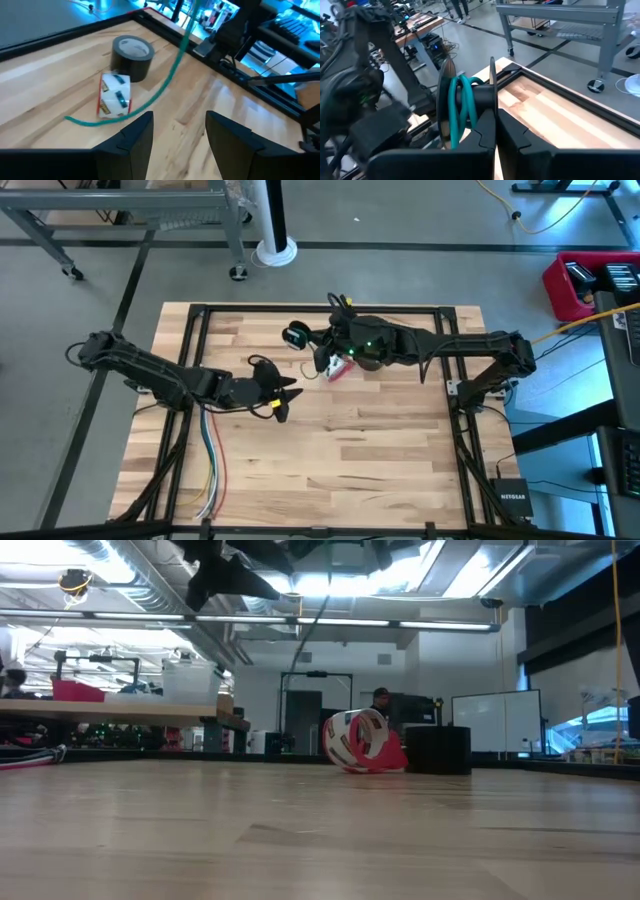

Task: Coil cords
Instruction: Coil the green wire on the spool

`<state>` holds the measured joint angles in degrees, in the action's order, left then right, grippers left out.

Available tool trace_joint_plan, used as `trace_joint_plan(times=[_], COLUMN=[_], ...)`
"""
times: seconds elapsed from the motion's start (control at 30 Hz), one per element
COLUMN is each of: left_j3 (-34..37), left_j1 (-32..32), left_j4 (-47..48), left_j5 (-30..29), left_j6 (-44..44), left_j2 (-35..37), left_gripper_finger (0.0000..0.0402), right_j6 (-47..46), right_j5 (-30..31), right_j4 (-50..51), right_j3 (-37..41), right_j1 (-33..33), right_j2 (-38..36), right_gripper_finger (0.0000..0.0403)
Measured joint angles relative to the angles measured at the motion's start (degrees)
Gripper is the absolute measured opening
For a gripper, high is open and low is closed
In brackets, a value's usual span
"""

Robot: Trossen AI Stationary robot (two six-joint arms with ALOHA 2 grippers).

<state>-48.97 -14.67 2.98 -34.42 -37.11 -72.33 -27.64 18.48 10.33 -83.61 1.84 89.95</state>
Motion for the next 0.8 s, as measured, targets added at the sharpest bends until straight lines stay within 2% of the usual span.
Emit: trace_joint_plan(times=[0.2, 0.33, 0.47, 0.8], left_j3=[0.0, 0.0, 0.0, 0.0], left_j1=[-0.4, 0.1, 0.4, 0.5], left_j4=[-1.6, -7.4, -13.8, -20.5], left_j5=[-6.1, -6.4, -7.1, -8.6], left_j6=[1.9, 7.0, 12.2, 13.1], left_j2=[-3.0, -6.1, -9.8, -13.8], left_gripper_finger=[0.0172, 0.0172, 0.0172, 0.0172], right_j6=[-0.1, -0.6, -0.6, -0.6], right_j5=[-0.1, -2.9, -3.1, -3.1], right_j4=[-0.3, -0.6, -1.8, -3.0], right_j3=[0.0, 0.0, 0.0, 0.0], right_j1=[0.5, 0.4, 0.4, 0.4], right_j2=[0.0, 0.0, 0.0, 0.0], right_gripper_finger=[0.0003, 0.0003, 0.0003, 0.0003])
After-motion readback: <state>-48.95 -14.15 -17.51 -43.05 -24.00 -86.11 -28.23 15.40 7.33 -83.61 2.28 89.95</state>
